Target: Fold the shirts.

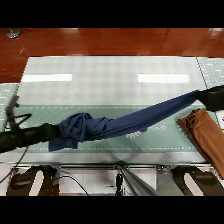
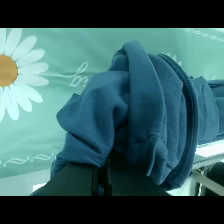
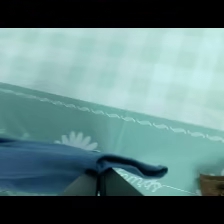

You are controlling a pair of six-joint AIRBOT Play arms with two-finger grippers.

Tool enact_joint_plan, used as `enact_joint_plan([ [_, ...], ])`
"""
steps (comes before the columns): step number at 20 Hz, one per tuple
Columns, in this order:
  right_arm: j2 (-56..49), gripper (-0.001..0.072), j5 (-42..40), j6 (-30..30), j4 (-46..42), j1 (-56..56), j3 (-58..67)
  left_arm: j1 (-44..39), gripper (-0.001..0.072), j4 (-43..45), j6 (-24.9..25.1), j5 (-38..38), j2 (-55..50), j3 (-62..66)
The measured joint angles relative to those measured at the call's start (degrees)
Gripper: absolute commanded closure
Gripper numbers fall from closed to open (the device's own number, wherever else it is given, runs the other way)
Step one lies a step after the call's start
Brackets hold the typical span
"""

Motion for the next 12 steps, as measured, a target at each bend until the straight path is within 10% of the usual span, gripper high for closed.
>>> enact_joint_plan([
  [8, -23.2, 0.0679, -18.7, -2.4, 7.2, 0.0, -2.9, -4.4, 0.0681, -13.4, 3.6, 31.6, -14.1, -10.3],
  [9, -26.5, 0.0679, -20.0, -2.6, 9.1, 0.0, -1.9, -4.9, 0.0617, -15.9, 6.1, 33.6, -17.2, -9.4],
  [11, -32.7, 0.0623, -22.3, -2.9, 13.4, 0.0, 0.7, -6.1, 0.0009, -19.1, 10.4, 35.4, -23.2, -6.8],
  [12, -35.4, 0.0282, -22.9, -2.9, 15.2, 0.0, 2.0, -6.4, 0.0004, -20.2, 11.6, 35.8, -25.9, -5.3],
])
